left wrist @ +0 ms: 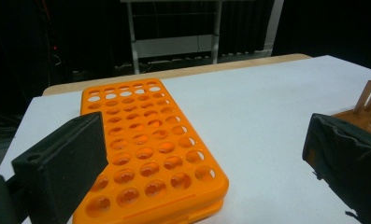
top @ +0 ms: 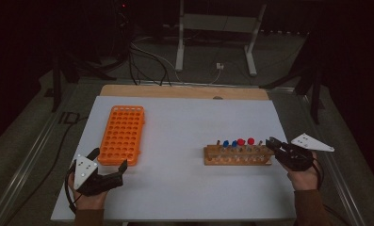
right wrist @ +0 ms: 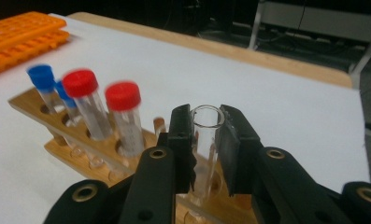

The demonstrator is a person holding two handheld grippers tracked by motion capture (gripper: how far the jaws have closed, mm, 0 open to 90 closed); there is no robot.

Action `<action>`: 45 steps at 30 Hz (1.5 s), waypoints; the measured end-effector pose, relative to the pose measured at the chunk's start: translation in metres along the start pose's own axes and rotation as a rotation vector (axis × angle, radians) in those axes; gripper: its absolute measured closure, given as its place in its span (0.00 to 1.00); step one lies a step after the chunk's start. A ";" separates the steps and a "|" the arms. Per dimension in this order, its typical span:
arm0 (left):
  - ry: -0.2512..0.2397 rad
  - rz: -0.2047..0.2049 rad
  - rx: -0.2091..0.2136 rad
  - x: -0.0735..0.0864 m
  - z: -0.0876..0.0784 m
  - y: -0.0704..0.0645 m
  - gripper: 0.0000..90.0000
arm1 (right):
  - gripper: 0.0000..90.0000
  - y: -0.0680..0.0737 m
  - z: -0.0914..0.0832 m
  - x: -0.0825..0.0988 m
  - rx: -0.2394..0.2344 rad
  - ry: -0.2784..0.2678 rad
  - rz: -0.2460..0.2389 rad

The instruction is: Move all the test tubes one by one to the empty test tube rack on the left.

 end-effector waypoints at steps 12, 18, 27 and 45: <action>0.006 0.004 0.003 0.000 0.001 -0.001 0.01 | 0.85 0.000 -0.021 -0.031 0.002 -0.050 -0.046; 0.005 0.006 -0.005 0.000 0.001 -0.001 0.01 | 0.85 0.008 -0.022 -0.035 -0.024 -0.054 -0.049; 0.015 -0.001 0.024 -0.001 0.007 -0.010 0.01 | 0.85 0.034 -0.010 -0.042 -0.124 -0.091 -0.045; 0.076 0.034 0.219 -0.018 0.043 -0.074 0.01 | 0.85 0.096 0.026 -0.072 -0.308 -0.133 -0.102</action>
Point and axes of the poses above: each handheld gripper's, and its own axes: z roughly forward along the jaws, x roughly out of its underside, y roughly to its left, the point moved 5 cm from there along z, roughly forward along the jaws, and after that the axes turned 15 degrees about -z, right-handed, at the moved point
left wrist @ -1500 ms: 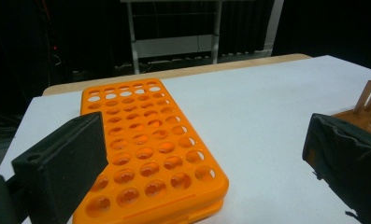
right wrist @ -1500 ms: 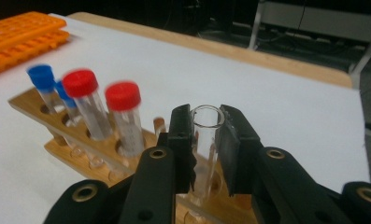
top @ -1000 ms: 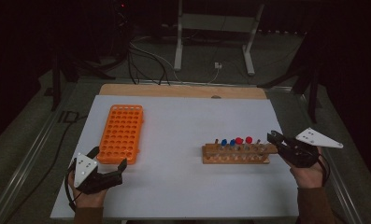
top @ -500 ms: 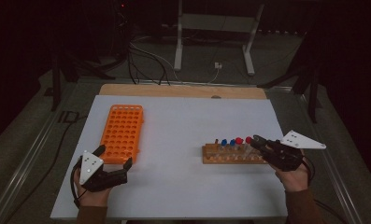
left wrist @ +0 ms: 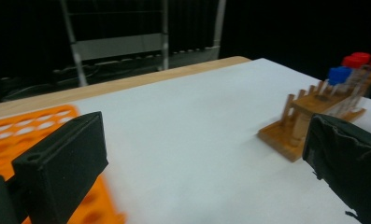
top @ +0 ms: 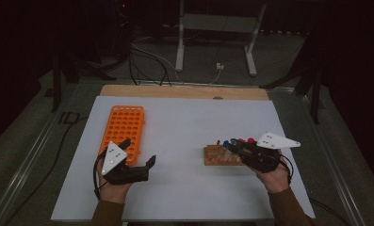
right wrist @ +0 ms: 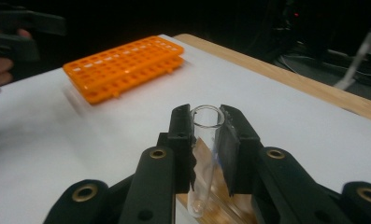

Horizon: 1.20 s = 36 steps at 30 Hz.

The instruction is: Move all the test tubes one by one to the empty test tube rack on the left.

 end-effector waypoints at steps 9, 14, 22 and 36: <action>0.032 0.046 0.085 -0.006 0.036 -0.037 0.04 | 0.85 0.012 0.028 -0.014 -0.044 -0.016 -0.002; 0.087 0.069 0.140 -0.001 0.059 -0.062 0.05 | 0.85 0.019 0.042 -0.020 -0.065 -0.019 0.006; 0.138 0.077 0.160 0.010 0.086 -0.087 0.17 | 0.85 0.027 0.057 -0.023 -0.079 -0.009 0.009; 0.130 0.106 0.200 0.015 0.094 -0.102 0.77 | 0.85 0.038 0.065 -0.025 -0.104 -0.015 0.015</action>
Point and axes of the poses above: each handheld gripper's, and its own axes: z roughly forward along the jaws, x roughly out of its underside, y roughly to its left, the point moved 5 cm from there along z, roughly forward along the jaws, and after that the axes turned 15 degrees about -z, right-handed, at the moved point
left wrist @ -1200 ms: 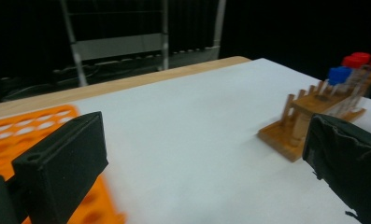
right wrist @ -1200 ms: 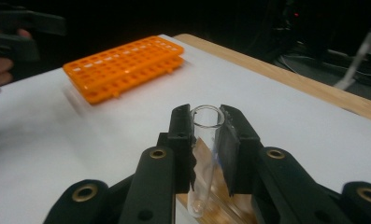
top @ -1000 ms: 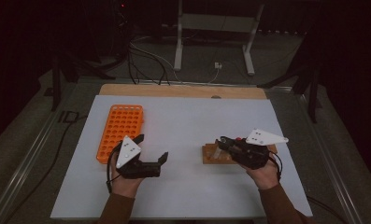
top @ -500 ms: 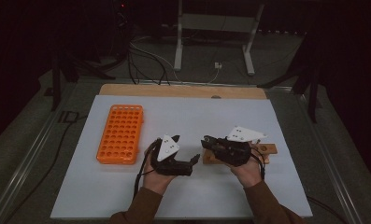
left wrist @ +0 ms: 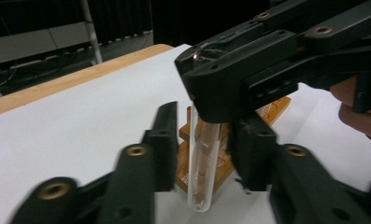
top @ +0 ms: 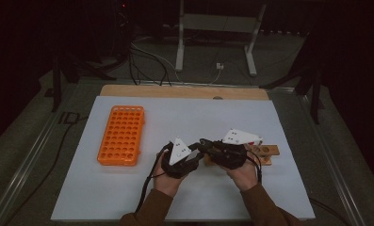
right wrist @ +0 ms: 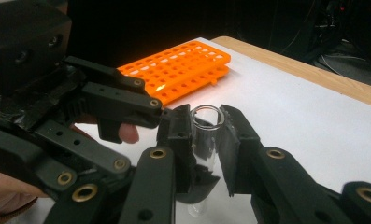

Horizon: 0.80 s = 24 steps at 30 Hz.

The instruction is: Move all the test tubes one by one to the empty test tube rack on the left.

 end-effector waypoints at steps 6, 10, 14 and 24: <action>0.003 0.015 -0.002 0.000 0.000 0.000 0.85 | 0.78 -0.001 -0.001 0.001 -0.017 -0.018 0.008; 0.006 0.013 -0.018 0.000 -0.001 0.005 0.85 | 0.50 -0.005 -0.007 0.001 -0.024 -0.044 0.030; -0.006 0.003 -0.032 -0.002 -0.006 0.011 0.85 | 0.30 -0.009 -0.012 0.005 0.012 -0.023 0.024; -0.044 -0.033 -0.071 -0.007 -0.027 0.033 0.85 | 0.00 -0.022 -0.037 0.018 0.130 0.008 -0.014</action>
Point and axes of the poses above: each handheld gripper's, and its own axes: z roughly forward along the jaws, x roughly out of its underside, y roughly to its left, the point moved 5 cm from there along z, roughly forward along the jaws, and after that the axes turned 15 degrees about -z, right-handed, at the moved point
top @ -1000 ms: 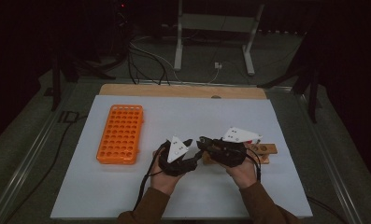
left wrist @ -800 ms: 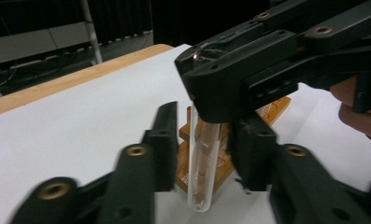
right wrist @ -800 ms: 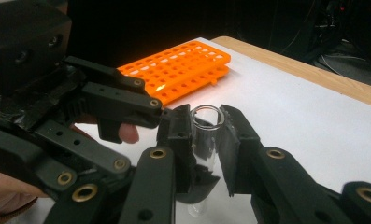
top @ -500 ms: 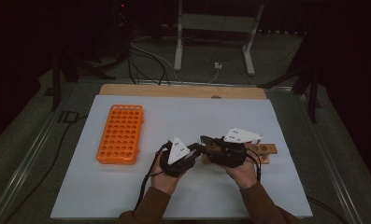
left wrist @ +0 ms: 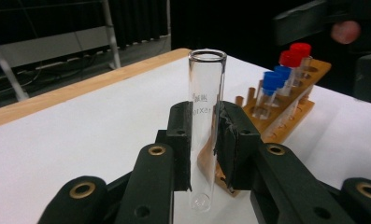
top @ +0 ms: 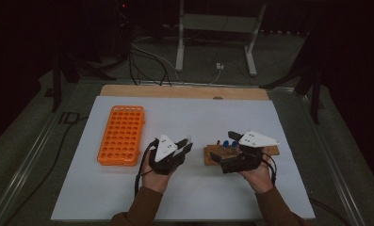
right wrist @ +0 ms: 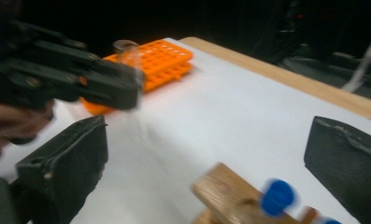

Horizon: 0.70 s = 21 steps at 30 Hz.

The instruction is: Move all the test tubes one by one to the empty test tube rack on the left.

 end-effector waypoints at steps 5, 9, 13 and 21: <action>-0.020 -0.020 -0.016 -0.003 -0.010 0.012 0.85 | 0.00 -0.010 -0.011 0.006 0.035 0.003 0.011; -0.035 -0.027 -0.034 -0.006 -0.019 0.024 0.85 | 0.00 -0.020 -0.020 0.013 0.072 0.010 0.018; -0.048 -0.029 -0.047 -0.009 -0.027 0.036 0.85 | 0.00 -0.027 -0.029 0.020 0.103 0.014 0.024; -0.059 -0.022 -0.105 -0.009 -0.045 0.062 0.85 | 0.00 -0.040 -0.046 0.029 0.149 0.011 0.047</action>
Point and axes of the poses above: each handheld gripper's, and its own axes: z roughly forward along the jaws, x roughly out of its underside, y roughly to its left, the point moved 5 cm from there along z, roughly forward along the jaws, and after that the axes turned 15 degrees about -z, right-handed, at the moved point
